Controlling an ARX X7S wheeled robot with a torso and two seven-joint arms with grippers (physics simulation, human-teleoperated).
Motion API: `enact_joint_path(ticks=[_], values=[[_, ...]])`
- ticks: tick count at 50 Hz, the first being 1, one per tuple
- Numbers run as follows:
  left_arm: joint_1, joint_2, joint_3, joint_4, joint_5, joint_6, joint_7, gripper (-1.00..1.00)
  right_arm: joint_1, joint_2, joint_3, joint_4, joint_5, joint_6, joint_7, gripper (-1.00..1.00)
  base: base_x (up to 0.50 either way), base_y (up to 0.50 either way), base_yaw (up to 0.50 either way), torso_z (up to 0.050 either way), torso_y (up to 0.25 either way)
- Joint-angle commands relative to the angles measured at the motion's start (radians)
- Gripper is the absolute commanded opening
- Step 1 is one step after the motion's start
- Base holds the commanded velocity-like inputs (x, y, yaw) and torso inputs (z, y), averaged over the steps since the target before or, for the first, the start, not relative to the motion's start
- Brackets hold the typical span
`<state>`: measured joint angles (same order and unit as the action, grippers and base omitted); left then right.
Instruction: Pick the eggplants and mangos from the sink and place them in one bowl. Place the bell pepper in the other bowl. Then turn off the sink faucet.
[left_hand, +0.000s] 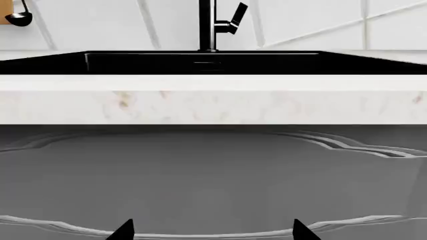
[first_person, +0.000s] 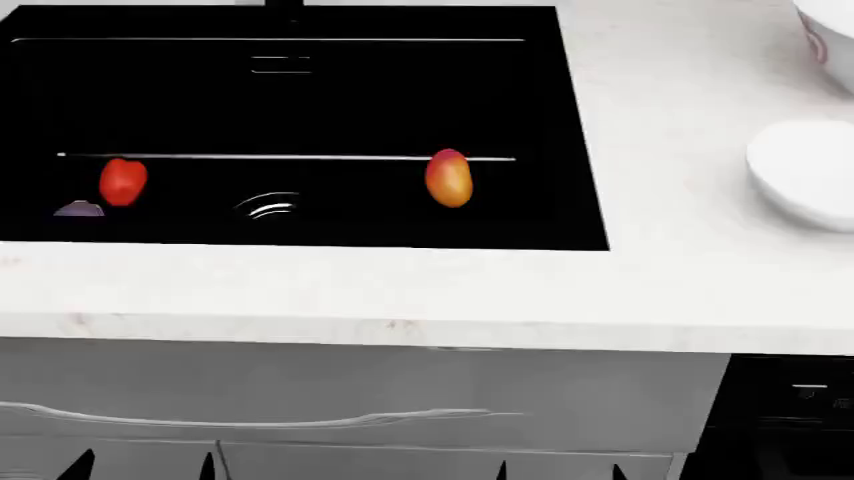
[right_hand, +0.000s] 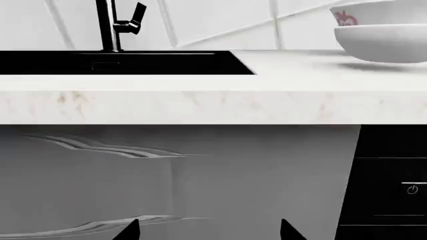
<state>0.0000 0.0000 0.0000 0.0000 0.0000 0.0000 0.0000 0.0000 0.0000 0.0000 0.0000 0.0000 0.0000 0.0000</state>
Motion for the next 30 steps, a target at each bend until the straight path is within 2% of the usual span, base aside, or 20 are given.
enact_joint_path(ticks=[1, 21, 24, 30], values=[[0.000, -0.015, 0.019, 0.001, -0.017, 0.002, -0.019, 1.00, -0.002, 0.016, -0.025, -0.001, 0.015, -0.012, 0.015, 1.00, 0.00, 0.00, 0.00, 0.000, 0.000], [0.007, -0.062, 0.072, 0.014, -0.058, 0.018, -0.080, 1.00, -0.007, 0.069, -0.099, -0.013, 0.025, -0.027, 0.074, 1.00, 0.00, 0.00, 0.00, 0.000, 0.000], [0.004, -0.061, 0.081, 0.015, -0.056, 0.012, -0.092, 1.00, -0.008, 0.073, -0.103, -0.016, 0.029, -0.029, 0.078, 1.00, 0.00, 0.16, 0.00, 0.000, 0.000], [0.006, -0.073, 0.093, 0.016, -0.059, 0.017, -0.100, 1.00, -0.008, 0.081, -0.111, -0.019, 0.032, -0.036, 0.090, 1.00, 0.04, 0.48, 0.00, 0.000, 0.000]])
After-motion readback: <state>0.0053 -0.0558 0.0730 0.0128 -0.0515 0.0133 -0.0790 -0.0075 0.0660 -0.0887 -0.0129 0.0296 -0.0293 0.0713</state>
